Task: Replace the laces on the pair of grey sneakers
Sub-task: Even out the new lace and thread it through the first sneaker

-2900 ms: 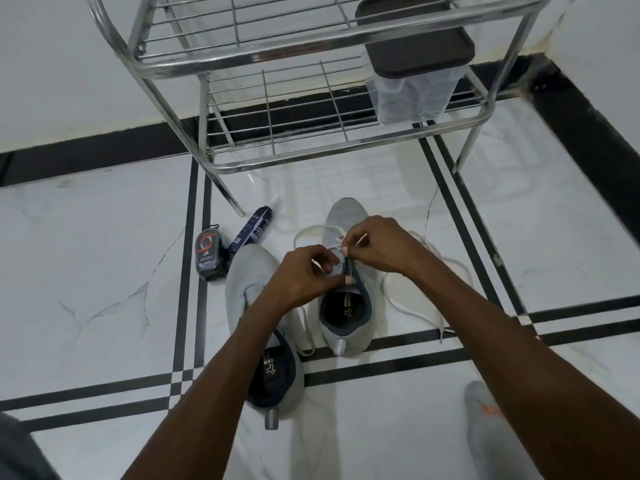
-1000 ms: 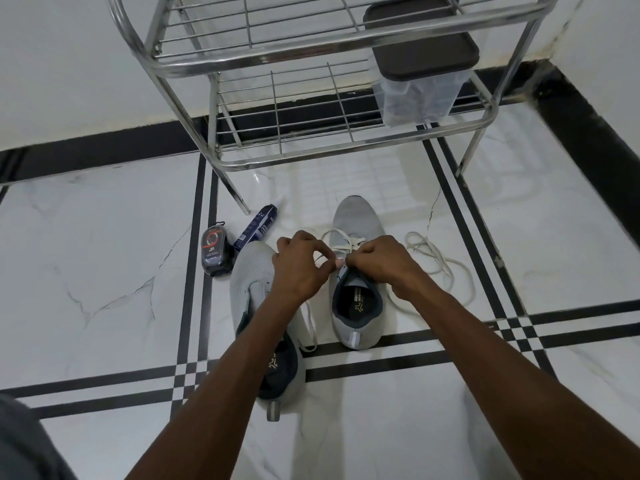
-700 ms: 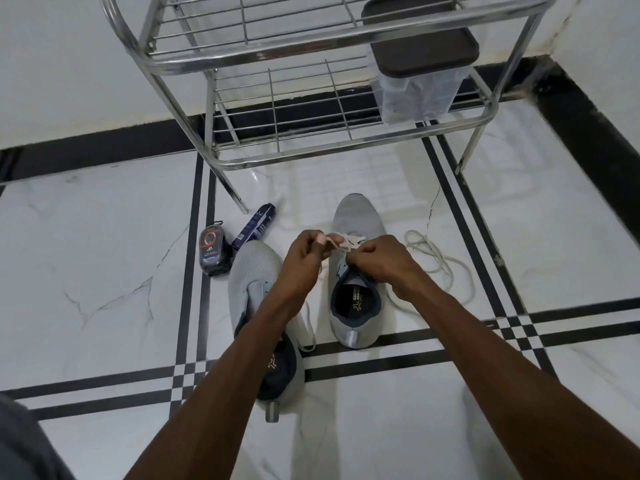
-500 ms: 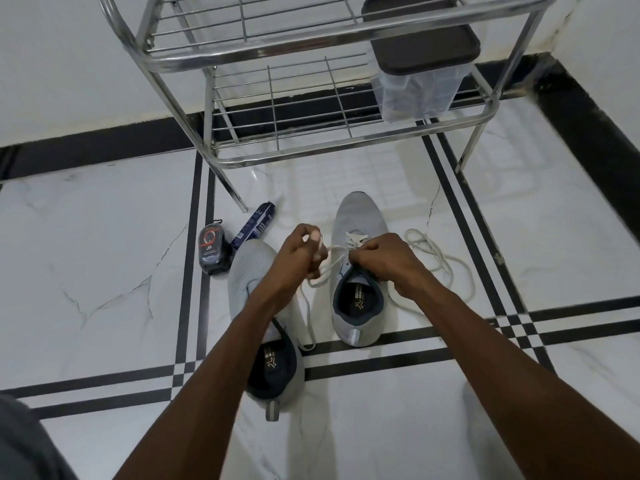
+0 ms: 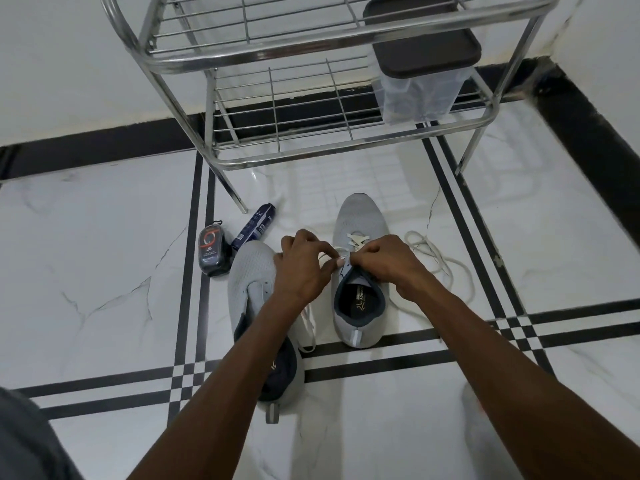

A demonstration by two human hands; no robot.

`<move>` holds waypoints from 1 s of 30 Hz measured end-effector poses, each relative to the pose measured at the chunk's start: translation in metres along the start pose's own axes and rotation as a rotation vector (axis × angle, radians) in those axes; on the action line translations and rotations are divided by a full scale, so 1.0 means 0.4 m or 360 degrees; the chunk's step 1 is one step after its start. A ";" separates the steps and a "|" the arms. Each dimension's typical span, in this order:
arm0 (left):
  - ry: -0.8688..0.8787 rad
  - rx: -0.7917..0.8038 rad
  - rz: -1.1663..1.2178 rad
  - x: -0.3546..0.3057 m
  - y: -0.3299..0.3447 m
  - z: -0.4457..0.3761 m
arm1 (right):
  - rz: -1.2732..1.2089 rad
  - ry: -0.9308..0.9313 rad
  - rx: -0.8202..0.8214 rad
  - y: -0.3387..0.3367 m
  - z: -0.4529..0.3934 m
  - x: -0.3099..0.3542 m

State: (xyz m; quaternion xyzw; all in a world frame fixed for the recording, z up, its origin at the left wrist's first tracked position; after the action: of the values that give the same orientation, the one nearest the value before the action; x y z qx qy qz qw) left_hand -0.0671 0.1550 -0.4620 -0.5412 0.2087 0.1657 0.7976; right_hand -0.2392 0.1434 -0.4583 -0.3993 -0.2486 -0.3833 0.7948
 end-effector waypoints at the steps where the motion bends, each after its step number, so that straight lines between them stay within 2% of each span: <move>1: -0.0024 0.0012 0.0034 -0.002 0.003 -0.004 | -0.0008 0.0009 0.0001 0.000 0.001 0.000; 4: -0.0062 -0.0018 0.0114 -0.006 0.010 -0.009 | -0.0034 0.0048 -0.0037 -0.003 0.002 -0.003; 7: -0.0148 -0.0036 -0.0019 0.014 0.012 -0.002 | -0.0024 0.0067 -0.0062 -0.001 0.003 -0.006; 15: -0.0395 0.0151 -0.0328 0.019 -0.004 -0.015 | 0.0058 0.0010 -0.0069 0.008 0.011 -0.003; 20: -0.0405 0.0264 -0.0052 0.051 -0.008 -0.025 | 0.0081 0.0007 0.0038 0.001 0.004 0.000; 25: -0.0074 -0.0065 0.0254 0.059 -0.043 -0.043 | -0.0084 0.0043 0.0261 -0.025 0.009 0.012; 28: -0.0035 0.0114 0.0532 0.050 -0.020 -0.045 | -0.0225 0.0007 0.0177 -0.051 0.009 0.005; 30: 0.0015 0.0207 0.0462 0.054 -0.005 -0.049 | -0.0303 -0.0058 0.0058 -0.075 0.003 0.001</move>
State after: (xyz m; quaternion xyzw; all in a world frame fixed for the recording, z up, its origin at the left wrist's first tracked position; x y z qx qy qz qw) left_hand -0.0507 0.1368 -0.4778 -0.4533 0.2989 0.2629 0.7975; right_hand -0.2631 0.1324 -0.4441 -0.3664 -0.3068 -0.4453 0.7572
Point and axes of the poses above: each hand's wrist, its own z-axis away from the middle knuckle, its own y-axis out of the palm, x = y × z, the point moved 3 cm from there along -z, towards the middle knuckle, and after that the axes turned 10 degrees about x, right-handed, at the moved point
